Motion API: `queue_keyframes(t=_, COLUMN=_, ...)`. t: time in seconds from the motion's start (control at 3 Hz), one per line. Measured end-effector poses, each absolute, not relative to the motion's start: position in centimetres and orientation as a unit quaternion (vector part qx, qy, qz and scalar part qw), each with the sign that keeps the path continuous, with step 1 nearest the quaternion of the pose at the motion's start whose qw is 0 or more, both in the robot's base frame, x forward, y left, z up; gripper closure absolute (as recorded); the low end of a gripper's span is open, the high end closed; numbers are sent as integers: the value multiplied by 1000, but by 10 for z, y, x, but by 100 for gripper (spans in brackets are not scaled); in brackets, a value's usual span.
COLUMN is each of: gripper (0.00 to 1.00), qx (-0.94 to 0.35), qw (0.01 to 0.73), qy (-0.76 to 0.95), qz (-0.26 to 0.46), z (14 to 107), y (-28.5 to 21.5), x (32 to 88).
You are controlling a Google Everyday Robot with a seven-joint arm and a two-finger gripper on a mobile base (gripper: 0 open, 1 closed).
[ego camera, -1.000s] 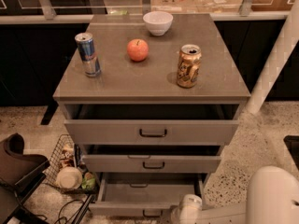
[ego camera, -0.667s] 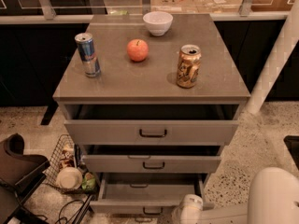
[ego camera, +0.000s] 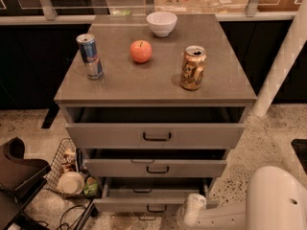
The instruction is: Close bottom drawer
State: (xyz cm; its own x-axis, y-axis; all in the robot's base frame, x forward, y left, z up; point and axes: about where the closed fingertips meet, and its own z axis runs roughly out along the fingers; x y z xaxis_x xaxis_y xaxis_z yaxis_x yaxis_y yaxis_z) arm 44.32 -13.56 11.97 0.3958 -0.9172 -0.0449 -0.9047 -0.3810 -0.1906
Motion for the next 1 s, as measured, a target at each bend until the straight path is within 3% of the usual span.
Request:
queue_keyframes(t=0.33, gripper=100, qx=-834, qw=86, qy=543, qz=-51, z=115, y=-142, x=482)
queue_keyframes(t=1.0, gripper=100, qx=-833, qw=83, qy=543, qz=-62, z=112, y=-149, x=509)
